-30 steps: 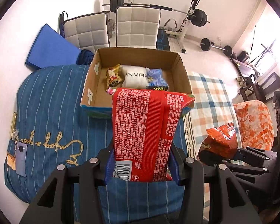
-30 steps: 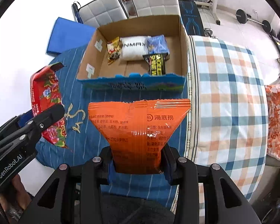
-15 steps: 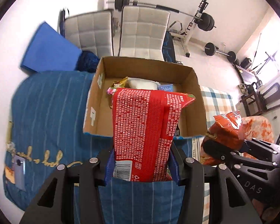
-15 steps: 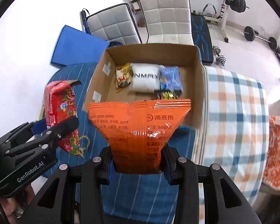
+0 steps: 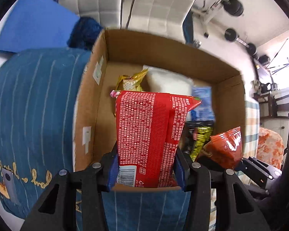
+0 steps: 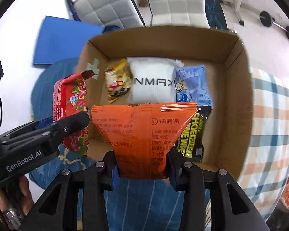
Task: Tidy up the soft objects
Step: 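Place both snacks into the box beside the other packs and open both tools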
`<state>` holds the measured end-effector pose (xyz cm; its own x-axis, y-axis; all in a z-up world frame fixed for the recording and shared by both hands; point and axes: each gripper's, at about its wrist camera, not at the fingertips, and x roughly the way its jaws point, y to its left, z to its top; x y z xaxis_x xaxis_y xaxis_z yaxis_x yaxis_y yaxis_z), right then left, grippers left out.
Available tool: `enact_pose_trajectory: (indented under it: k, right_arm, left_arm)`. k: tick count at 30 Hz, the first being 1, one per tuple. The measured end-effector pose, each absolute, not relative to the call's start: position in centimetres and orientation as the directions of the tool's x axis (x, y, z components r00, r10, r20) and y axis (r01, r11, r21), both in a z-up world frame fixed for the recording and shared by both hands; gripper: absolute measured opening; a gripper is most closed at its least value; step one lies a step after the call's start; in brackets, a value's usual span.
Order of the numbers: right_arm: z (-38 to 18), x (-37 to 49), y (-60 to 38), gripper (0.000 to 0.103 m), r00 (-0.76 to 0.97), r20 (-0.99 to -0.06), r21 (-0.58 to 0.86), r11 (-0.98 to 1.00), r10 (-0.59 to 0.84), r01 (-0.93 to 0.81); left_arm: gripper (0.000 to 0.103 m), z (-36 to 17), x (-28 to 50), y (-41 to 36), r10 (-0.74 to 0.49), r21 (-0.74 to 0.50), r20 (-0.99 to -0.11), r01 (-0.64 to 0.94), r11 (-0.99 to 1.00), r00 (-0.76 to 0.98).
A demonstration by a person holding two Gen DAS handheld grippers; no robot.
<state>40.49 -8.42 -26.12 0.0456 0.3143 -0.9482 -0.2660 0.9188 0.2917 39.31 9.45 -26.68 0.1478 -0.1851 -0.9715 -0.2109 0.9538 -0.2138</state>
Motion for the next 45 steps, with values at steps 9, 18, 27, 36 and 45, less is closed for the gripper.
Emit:
enact_pose_trajectory:
  k: [9,18,27,36,45]
  right_arm:
    - [-34.3,43.3,-6.3,0.042,-0.106,-0.951,0.309,0.924,0.292,-0.224]
    - [-37.7,44.0,-5.4,0.042,-0.166,-0.943,0.318,0.926,0.288,-0.204]
    - [-39.7,44.1,-3.6,0.043,-0.208,-0.943,0.304,0.930,0.262,-0.208]
    - [-39.5,43.2,-3.1,0.073,-0.174,-0.965,0.239,0.937,0.198,-0.256]
    - [-37.1,41.9,-3.4,0.081,-0.099,-0.983,0.180,0.937,0.158,-0.298]
  left_arm:
    - [0.045,-33.3,42.6,10.6,-0.202,-0.191,-0.979,-0.224,0.956,-0.028]
    - [0.046,-37.1,42.4,9.6,-0.207,-0.179,-0.966,-0.175,0.968,-0.154]
    - [0.046,-39.2,42.1,9.5,-0.210,-0.174,-0.956,-0.184,0.968,-0.205]
    - [0.052,-39.0,42.1,8.7,-0.222,-0.174,-0.946,-0.205,0.963,-0.238]
    - [0.055,-35.4,40.9,7.0,-0.181,-0.151,-0.968,-0.173,0.973,-0.171]
